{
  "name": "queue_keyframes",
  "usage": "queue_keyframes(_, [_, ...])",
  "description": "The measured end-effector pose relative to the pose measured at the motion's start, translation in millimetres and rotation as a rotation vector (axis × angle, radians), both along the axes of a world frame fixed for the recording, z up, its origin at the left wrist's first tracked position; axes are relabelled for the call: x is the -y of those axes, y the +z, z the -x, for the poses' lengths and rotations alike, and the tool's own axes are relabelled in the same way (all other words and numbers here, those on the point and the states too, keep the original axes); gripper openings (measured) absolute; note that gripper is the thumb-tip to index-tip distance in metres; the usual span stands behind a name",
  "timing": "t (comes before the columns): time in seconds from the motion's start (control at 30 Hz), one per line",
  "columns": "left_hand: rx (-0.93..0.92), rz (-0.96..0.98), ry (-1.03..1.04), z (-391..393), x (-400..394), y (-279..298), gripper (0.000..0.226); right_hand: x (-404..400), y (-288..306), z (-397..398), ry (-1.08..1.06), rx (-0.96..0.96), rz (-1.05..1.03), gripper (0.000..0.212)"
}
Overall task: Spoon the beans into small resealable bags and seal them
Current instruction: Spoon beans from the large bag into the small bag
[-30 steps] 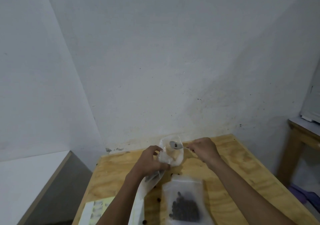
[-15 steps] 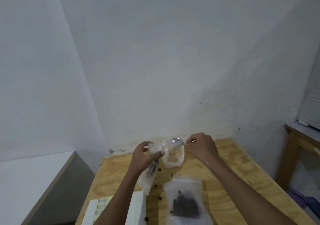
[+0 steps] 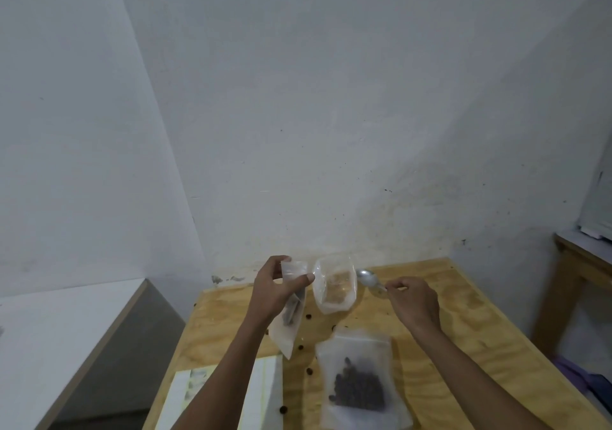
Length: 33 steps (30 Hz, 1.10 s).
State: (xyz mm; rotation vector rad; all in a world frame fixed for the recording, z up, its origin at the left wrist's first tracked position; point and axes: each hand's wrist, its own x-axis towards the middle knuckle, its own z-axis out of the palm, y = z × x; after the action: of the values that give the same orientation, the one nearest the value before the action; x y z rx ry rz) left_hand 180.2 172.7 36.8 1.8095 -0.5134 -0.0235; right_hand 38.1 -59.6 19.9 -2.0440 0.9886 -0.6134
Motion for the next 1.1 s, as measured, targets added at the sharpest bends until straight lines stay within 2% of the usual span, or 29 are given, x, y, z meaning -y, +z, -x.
queue_keyframes(0.23, [0.079,-0.033,0.011,9.5,8.3,-3.5,0.08,-2.0,-24.1,-10.4,-0.044,-0.096,0.046,0.018])
queue_keyframes(0.43, [0.131,0.006,0.042,19.6,19.8,1.2,0.083,-8.8,-28.9,-13.2,-0.016,-0.299,0.295,0.013])
queue_keyframes(0.5, [0.161,0.007,0.059,21.5,24.2,-0.9,0.082,-12.1,-20.4,-15.0,0.026,-0.182,0.331,0.011])
queue_keyframes(0.53, [0.179,0.012,0.075,22.2,26.1,-2.3,0.081,-15.1,-13.1,-15.5,0.083,-0.03,0.276,0.007])
queue_keyframes(0.6, [0.205,0.035,0.124,24.1,30.2,-4.1,0.083,-24.5,10.9,-17.0,0.261,0.282,0.039,0.008])
queue_keyframes(0.63, [0.213,0.053,0.146,26.5,32.4,-3.1,0.084,-30.3,26.1,-17.9,0.358,0.373,-0.085,0.011])
queue_keyframes(0.73, [0.238,0.09,0.163,37.0,37.7,5.9,0.094,-47.3,63.3,-24.0,0.584,0.426,-0.351,0.019])
queue_keyframes(0.8, [0.246,0.102,0.139,42.1,39.3,12.1,0.096,-54.9,75.7,-26.9,0.61,0.435,-0.398,0.019])
queue_keyframes(0.9, [0.231,0.087,0.106,45.0,37.1,19.6,0.096,-61.9,83.0,-26.6,0.553,0.473,-0.367,0.017])
queue_keyframes(1.0, [0.14,0.121,0.059,52.1,29.7,34.1,0.096,-65.7,87.0,-24.0,0.459,0.493,-0.292,0.016])
queue_keyframes(1.1, [0.032,0.322,-0.043,61.3,19.4,49.5,0.077,-66.9,92.7,-17.0,0.382,0.557,-0.21,0.019])
